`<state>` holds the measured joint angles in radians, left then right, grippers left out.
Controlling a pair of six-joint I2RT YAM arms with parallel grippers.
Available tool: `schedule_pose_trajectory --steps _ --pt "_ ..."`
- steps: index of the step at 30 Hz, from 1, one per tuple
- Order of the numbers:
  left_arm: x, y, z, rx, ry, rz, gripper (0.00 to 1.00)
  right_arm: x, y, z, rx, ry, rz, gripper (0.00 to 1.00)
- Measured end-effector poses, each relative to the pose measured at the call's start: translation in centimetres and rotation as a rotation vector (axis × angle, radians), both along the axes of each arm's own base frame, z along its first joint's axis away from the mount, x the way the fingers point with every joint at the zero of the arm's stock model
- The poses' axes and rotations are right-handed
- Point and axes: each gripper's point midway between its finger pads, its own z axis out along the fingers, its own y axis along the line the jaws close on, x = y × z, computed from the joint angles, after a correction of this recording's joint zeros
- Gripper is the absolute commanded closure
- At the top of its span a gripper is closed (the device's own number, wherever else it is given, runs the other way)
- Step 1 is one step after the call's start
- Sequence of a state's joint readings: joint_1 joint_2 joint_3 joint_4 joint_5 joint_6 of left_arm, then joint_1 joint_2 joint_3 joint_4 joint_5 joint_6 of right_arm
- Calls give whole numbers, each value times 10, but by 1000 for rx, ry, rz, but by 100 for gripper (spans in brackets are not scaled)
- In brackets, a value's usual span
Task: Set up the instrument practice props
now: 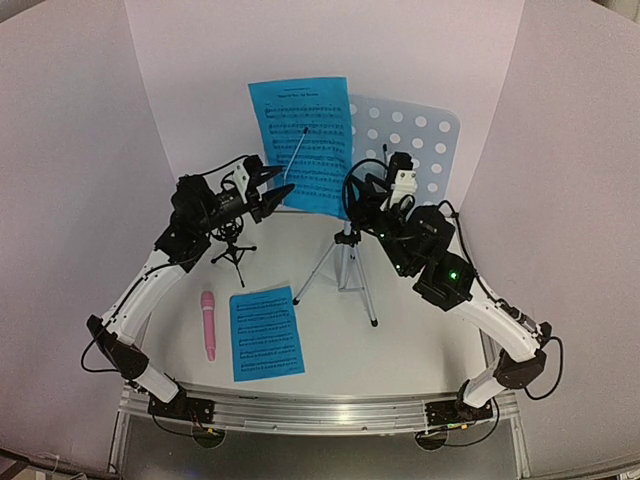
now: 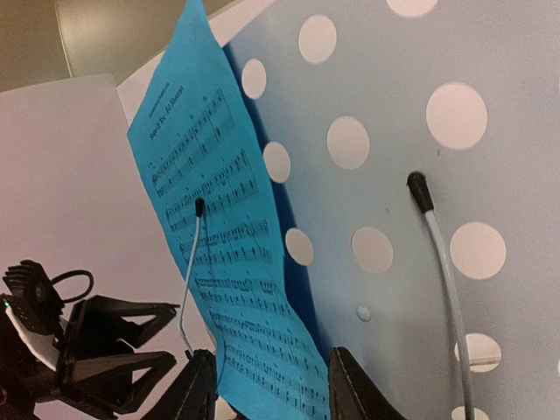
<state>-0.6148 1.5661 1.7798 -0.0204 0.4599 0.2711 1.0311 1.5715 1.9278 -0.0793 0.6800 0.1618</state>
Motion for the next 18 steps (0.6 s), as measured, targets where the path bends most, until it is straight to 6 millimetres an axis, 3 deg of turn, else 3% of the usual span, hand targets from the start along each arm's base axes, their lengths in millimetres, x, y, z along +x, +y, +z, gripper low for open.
schedule_pose_trajectory --steps 4,10,13,18 --pt "-16 19 18 -5 -34 24 39 0 2 -12 -38 35 0 54" --pt "-48 44 54 -53 -126 40 38 2 0 -21 -72 59 -23 54" --pt "-41 50 57 -62 -130 84 35 3 -3 -20 -78 60 -45 54" --pt "-14 58 44 -66 -70 184 30 8 -2 -20 -90 58 -74 55"
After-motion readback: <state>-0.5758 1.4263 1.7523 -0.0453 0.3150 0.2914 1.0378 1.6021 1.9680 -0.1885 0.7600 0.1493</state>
